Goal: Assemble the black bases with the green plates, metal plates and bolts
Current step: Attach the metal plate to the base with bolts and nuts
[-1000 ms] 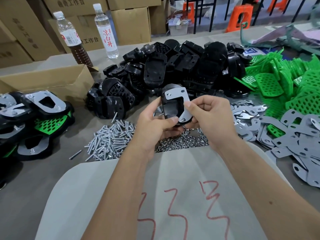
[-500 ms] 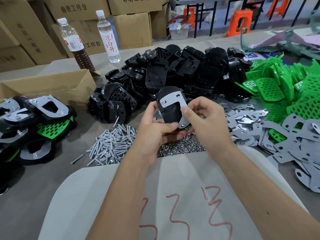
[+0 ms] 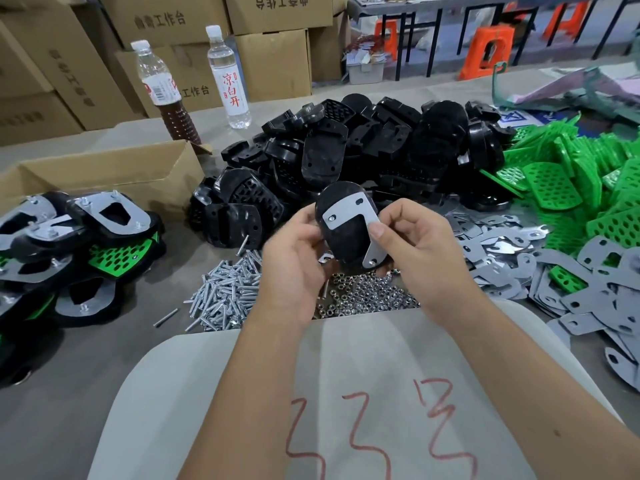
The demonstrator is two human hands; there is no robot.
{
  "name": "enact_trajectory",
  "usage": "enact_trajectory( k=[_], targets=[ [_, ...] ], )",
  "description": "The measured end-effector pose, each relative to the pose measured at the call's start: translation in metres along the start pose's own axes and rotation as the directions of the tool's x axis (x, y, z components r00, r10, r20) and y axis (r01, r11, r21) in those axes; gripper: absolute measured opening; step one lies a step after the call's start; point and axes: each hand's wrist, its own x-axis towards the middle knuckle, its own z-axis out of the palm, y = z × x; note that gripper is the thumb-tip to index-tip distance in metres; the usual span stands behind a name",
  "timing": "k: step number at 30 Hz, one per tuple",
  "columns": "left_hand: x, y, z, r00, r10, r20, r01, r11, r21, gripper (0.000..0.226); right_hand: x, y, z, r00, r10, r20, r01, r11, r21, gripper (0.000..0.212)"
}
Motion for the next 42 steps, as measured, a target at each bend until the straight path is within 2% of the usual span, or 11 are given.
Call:
enact_trajectory(
  k=[3,8,14,29,33,36,39,42],
  targets=[
    [-0.001,0.007,-0.006,0.995,-0.086,-0.055,0.083,0.995,-0.058,0.045,0.000,0.002,0.000,0.998,-0.016,0.067,0.019,0.999,-0.042,0.020],
    [0.000,0.010,-0.011,0.998,-0.050,-0.043,0.058,0.978,0.202,0.024,0.001,0.003,-0.001,0.986,-0.015,0.164,0.033,0.994,-0.103,0.020],
    [-0.001,0.011,-0.010,0.995,-0.006,-0.102,0.030,0.973,0.229,0.019,0.002,0.008,-0.001,0.982,0.000,0.187,0.028,0.989,-0.148,0.019],
    [0.000,0.006,-0.003,0.981,0.036,-0.192,-0.004,0.986,0.165,0.016,0.006,0.012,0.001,0.989,-0.011,0.148,0.035,0.986,-0.163,0.022],
    [0.001,0.005,-0.006,0.983,0.069,-0.171,-0.040,0.985,0.168,0.015,0.005,0.015,0.003,0.997,-0.024,0.071,0.036,0.985,-0.170,0.021],
    [0.002,0.006,-0.010,0.991,0.083,-0.105,-0.062,0.979,0.196,0.014,0.006,0.014,0.003,1.000,-0.029,0.002,0.029,0.990,-0.136,0.021],
    [0.002,0.005,-0.013,0.994,0.104,-0.035,-0.092,0.963,0.252,0.014,0.006,0.013,0.001,1.000,-0.022,-0.006,0.022,0.999,-0.044,0.022],
    [0.002,0.004,-0.013,0.993,0.100,-0.063,-0.084,0.972,0.220,0.015,0.005,0.012,0.001,0.999,-0.048,0.000,0.048,0.996,-0.080,0.023]
  ],
)
